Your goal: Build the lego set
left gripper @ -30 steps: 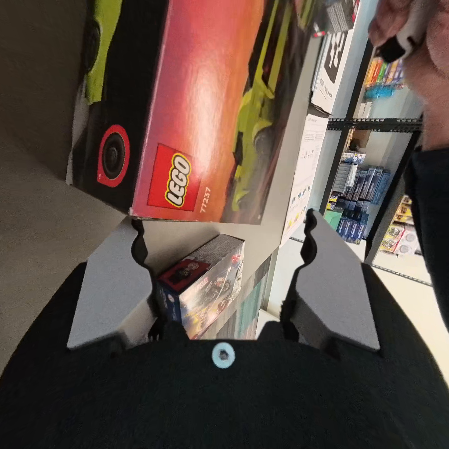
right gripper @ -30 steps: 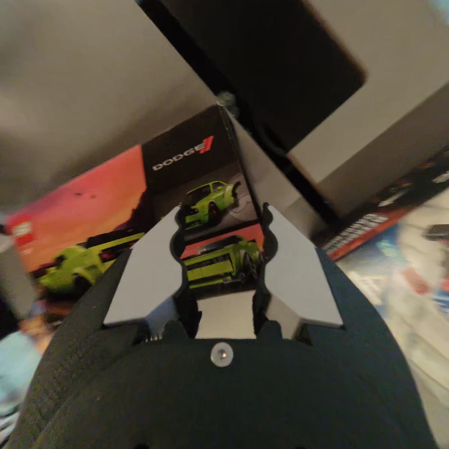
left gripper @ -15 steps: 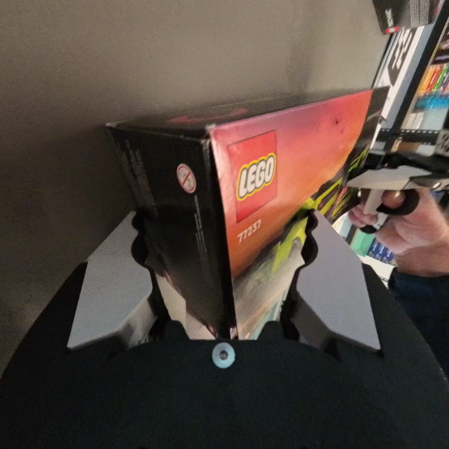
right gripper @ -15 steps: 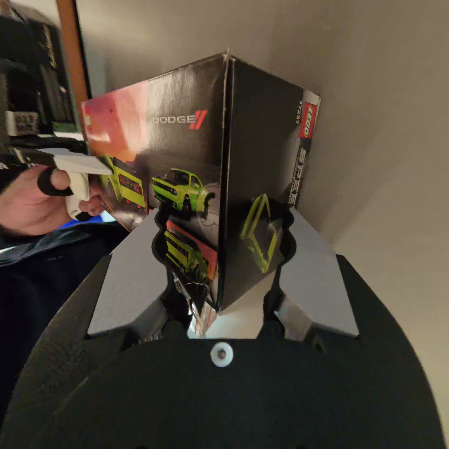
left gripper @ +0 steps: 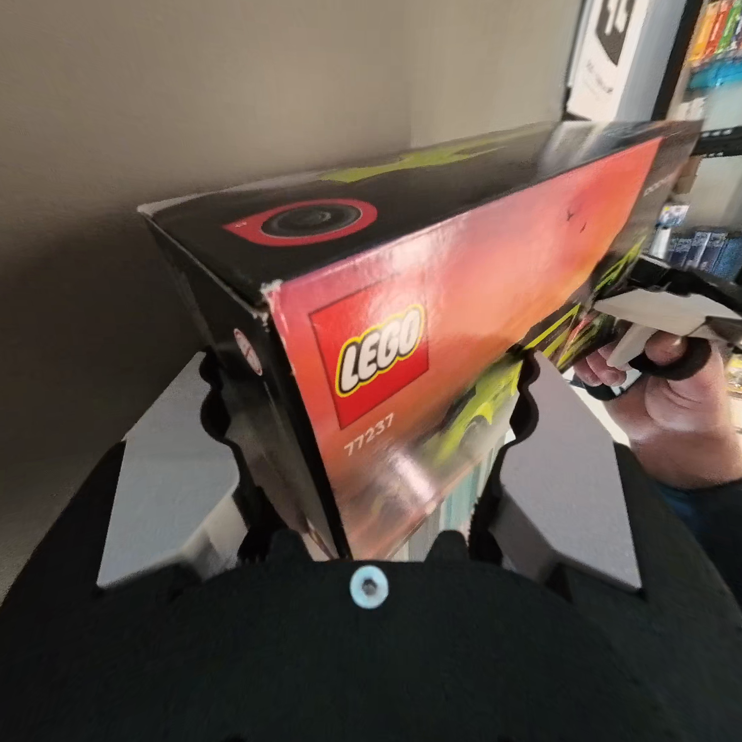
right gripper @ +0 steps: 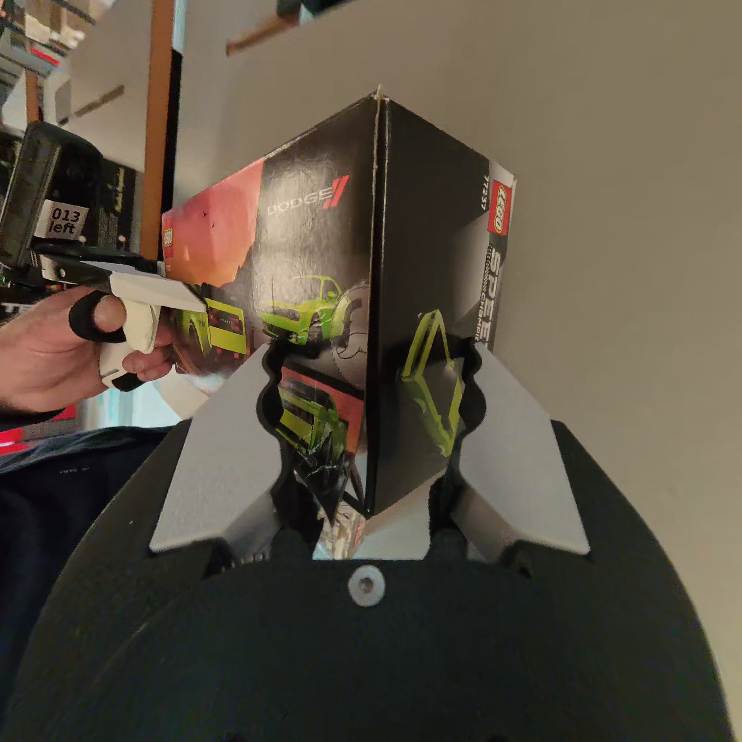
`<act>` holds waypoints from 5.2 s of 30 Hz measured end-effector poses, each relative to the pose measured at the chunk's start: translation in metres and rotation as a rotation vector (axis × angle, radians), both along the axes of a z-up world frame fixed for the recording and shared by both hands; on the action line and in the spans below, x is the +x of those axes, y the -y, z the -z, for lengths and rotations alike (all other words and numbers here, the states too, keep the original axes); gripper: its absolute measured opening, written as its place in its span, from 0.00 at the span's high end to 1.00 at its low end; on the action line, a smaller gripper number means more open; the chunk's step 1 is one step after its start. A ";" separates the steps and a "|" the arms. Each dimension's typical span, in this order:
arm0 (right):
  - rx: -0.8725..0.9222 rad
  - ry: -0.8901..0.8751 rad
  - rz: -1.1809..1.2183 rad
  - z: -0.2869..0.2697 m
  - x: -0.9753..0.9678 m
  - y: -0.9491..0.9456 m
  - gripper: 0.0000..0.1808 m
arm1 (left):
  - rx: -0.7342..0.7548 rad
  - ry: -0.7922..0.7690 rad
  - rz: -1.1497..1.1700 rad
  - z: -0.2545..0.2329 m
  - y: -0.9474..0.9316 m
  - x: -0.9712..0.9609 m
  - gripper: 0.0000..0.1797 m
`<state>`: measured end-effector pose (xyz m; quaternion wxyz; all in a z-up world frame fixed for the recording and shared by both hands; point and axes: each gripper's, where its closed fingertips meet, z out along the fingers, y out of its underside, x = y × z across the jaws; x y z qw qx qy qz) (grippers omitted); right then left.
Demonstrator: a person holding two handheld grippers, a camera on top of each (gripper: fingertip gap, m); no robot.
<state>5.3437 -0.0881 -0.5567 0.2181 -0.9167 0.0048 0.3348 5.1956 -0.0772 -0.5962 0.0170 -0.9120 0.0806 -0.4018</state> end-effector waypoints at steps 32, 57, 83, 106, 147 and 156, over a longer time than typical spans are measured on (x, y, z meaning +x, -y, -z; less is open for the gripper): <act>0.840 0.101 -0.308 -0.425 -0.520 -0.104 0.51 | 0.621 0.141 -0.372 -0.390 -0.081 -0.499 0.19; 0.197 -0.202 -0.380 -0.252 -0.808 -0.104 0.48 | 0.136 -0.162 -0.194 -0.279 -0.104 -0.818 0.25; 0.279 -0.251 -0.504 -0.299 -0.787 -0.029 0.56 | 0.781 0.027 -0.061 -0.385 -0.127 -0.848 0.54; 0.512 -0.193 -0.294 -0.344 -0.620 0.036 0.75 | 1.327 0.896 -0.007 -0.578 -0.032 -0.730 0.86; 0.099 0.306 0.324 0.063 0.256 -0.229 0.45 | 0.345 0.132 0.404 -0.082 -0.211 0.169 0.44; 0.115 0.262 0.279 0.071 0.252 -0.230 0.47 | 0.220 0.059 0.372 0.012 -0.222 0.229 0.38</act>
